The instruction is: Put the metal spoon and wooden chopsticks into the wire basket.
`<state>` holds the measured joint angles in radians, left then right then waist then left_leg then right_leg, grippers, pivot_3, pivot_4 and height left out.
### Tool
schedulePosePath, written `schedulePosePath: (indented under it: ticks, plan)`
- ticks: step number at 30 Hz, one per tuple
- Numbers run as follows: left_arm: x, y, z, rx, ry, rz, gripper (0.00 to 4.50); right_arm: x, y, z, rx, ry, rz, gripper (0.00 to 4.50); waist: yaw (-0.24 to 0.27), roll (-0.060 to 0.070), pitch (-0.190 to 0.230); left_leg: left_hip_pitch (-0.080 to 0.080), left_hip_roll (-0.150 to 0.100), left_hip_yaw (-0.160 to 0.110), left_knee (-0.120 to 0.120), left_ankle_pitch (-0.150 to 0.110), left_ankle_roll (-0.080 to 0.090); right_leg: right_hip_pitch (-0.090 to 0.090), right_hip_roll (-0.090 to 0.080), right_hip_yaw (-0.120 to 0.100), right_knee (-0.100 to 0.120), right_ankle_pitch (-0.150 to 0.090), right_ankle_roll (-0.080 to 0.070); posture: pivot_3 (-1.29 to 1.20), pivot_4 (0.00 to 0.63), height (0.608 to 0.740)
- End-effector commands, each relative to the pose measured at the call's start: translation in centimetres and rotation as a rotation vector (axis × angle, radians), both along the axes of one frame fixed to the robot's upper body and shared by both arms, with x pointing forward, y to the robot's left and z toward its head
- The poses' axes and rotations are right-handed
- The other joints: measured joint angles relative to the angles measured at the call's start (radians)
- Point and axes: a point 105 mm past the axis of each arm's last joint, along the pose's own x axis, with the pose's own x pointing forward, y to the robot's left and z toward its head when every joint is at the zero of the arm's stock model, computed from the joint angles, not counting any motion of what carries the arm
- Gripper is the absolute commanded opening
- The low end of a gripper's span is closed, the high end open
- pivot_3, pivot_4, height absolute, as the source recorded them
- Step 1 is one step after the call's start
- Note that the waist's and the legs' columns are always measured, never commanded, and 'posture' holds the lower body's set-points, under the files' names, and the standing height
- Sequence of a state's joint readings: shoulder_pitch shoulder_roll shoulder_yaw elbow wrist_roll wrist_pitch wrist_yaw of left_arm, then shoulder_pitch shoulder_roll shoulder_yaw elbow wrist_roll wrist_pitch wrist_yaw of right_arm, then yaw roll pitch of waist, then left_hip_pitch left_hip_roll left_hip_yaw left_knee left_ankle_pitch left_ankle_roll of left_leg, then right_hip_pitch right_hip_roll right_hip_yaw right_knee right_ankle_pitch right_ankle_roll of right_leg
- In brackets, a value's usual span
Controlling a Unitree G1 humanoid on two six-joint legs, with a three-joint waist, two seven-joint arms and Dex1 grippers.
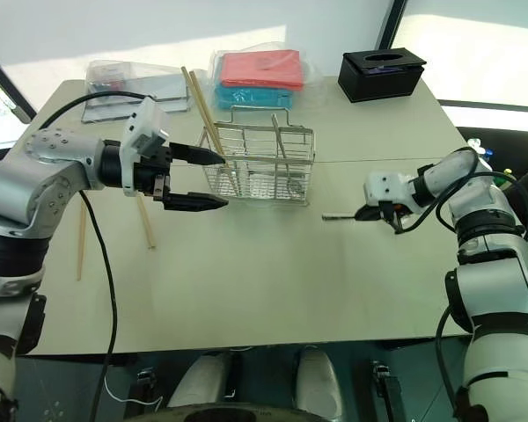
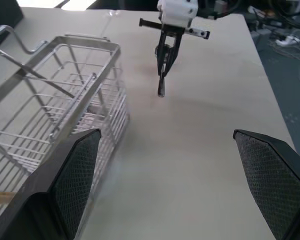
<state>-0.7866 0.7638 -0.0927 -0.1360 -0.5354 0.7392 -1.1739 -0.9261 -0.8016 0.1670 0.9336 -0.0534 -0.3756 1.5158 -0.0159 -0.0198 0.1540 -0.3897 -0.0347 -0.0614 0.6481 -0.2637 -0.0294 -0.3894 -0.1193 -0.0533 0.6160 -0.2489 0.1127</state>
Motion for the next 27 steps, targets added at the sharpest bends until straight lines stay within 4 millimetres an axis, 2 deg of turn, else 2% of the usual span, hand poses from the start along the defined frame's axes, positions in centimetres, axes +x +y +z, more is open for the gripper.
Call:
schedulePosePath:
  ticks: [1, 6, 8, 10, 15, 18, 22, 27]
  plan:
    - [-0.1, 0.7, 1.9, -0.059, -0.060, 0.043, 4.50, -0.6, -0.2, 5.1, 0.227, -0.106, -0.077, 0.02, 0.008, 0.000, 0.000, 0.000, 0.000, 0.000, 0.000, 0.000, 0.000, 0.000, 0.000, 0.000, 0.000, 0.000, 0.000, 0.00, 0.150, 0.667]
    - [0.7, 1.1, 2.9, -0.124, -0.084, 0.103, 4.50, -1.6, 0.2, 10.3, 0.535, -0.235, -0.232, 0.02, 0.019, 0.000, 0.000, -0.001, -0.001, -0.001, 0.001, -0.003, 0.005, 0.000, -0.002, 0.000, -0.001, 0.000, 0.000, 0.00, 0.150, 0.667]
    - [0.9, 1.2, 3.0, -0.140, -0.090, 0.116, 4.50, -1.6, 1.5, 13.0, 0.710, -0.285, -0.283, 0.02, 0.017, 0.000, 0.000, -0.001, -0.001, -0.001, 0.001, -0.003, 0.005, 0.000, -0.003, 0.000, -0.001, 0.000, 0.000, 0.00, 0.150, 0.667]
    - [1.2, 1.2, 3.1, -0.152, -0.093, 0.122, 4.50, -1.4, 3.3, 14.9, 0.838, -0.319, -0.316, 0.02, 0.010, 0.000, 0.000, 0.000, -0.001, -0.001, 0.001, -0.003, 0.005, 0.000, -0.002, 0.000, 0.000, 0.000, 0.000, 0.00, 0.150, 0.667]
    - [1.6, 1.0, 3.3, -0.162, -0.096, 0.128, 4.50, -0.5, 8.1, 16.7, 1.003, -0.340, -0.354, 0.02, 0.005, 0.000, 0.000, -0.001, 0.000, -0.001, 0.000, -0.003, 0.005, -0.001, -0.001, 0.000, 0.000, 0.000, 0.000, 0.00, 0.150, 0.667]
    - [1.8, 1.0, 3.4, -0.162, -0.102, 0.131, 4.50, 0.6, 9.7, 16.6, 1.035, -0.342, -0.400, 0.02, 0.004, 0.000, 0.000, -0.001, -0.001, -0.001, 0.000, -0.003, 0.005, -0.002, -0.002, 0.000, 0.001, 0.001, 0.000, 0.00, 0.150, 0.667]
    - [2.1, 1.3, 3.6, -0.160, -0.112, 0.152, 4.50, 2.2, 11.0, 14.6, 1.012, -0.341, -0.458, 0.02, 0.011, -0.001, -0.001, -0.002, -0.002, -0.002, 0.000, -0.003, 0.005, -0.002, -0.002, 0.000, 0.002, 0.001, 0.000, 0.00, 0.150, 0.667]
    - [2.1, 1.7, 3.7, -0.157, -0.124, 0.175, 4.50, 3.3, 11.6, 12.2, 1.004, -0.319, -0.496, 0.02, 0.004, -0.001, -0.001, -0.002, -0.003, -0.001, 0.000, -0.003, 0.006, -0.002, -0.001, 0.000, 0.004, 0.001, 0.000, 0.00, 0.150, 0.667]
